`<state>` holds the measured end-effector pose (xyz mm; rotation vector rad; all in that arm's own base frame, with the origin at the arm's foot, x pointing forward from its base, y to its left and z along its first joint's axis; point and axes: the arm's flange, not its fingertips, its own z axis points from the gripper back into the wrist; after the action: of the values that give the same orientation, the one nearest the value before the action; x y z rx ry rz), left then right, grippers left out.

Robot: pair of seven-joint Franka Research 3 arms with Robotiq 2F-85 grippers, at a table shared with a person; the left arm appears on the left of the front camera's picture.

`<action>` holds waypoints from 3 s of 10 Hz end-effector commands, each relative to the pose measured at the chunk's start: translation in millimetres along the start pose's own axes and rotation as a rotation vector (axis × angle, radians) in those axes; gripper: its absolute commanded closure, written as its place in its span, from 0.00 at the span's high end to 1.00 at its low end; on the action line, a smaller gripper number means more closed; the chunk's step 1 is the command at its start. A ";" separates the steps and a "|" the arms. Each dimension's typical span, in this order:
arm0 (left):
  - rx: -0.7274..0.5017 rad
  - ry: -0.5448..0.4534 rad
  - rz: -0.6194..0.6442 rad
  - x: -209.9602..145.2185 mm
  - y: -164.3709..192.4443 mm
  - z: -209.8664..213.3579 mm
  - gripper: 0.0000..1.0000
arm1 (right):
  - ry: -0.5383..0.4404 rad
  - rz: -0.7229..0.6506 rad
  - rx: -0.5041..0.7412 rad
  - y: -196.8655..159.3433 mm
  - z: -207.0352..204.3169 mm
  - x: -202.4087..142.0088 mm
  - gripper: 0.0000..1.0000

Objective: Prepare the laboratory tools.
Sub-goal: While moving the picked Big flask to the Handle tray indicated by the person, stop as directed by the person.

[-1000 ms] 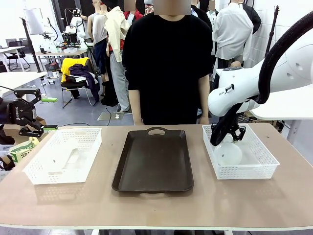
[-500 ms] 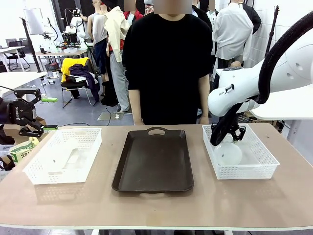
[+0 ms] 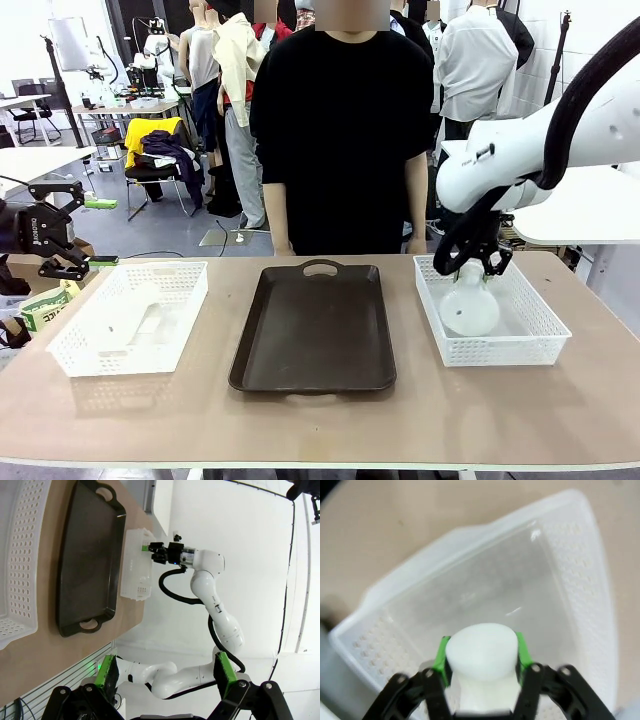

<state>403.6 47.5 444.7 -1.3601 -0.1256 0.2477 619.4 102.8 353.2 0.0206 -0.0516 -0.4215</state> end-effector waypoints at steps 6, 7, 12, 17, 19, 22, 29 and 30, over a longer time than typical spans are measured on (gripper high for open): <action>-0.009 0.004 0.009 -1.1 -2.5 1.9 1.00 | 0.009 0.090 0.099 -18.4 62.9 -40.6 0.00; -0.009 0.004 0.009 -1.1 -2.5 1.9 1.00 | 0.001 0.101 0.094 -19.7 71.8 -51.2 0.00; -0.009 0.004 0.009 -1.1 -2.5 1.9 1.00 | -0.010 0.098 0.065 -28.4 101.0 -73.5 0.00; -0.009 0.004 0.009 -1.1 -2.5 1.9 1.00 | 0.000 0.100 0.081 -22.9 100.2 -69.2 0.00; -0.009 0.004 0.009 -1.1 -2.5 1.9 1.00 | 0.000 0.100 0.081 -22.9 100.2 -69.2 0.00; -0.009 0.004 0.009 -1.1 -2.5 1.9 1.00 | 0.000 0.100 0.081 -22.9 100.2 -69.2 0.00; -0.009 0.004 0.009 -1.1 -2.5 1.9 1.00 | 0.006 0.155 0.135 34.7 140.4 -82.4 0.00; -0.009 0.004 0.009 -1.1 -2.5 1.9 1.00 | 0.009 0.185 0.124 54.4 142.8 -86.0 0.00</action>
<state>403.6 47.1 444.8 -1.3596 -0.1252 0.2468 543.4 171.8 493.6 0.1405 -0.0924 -0.2361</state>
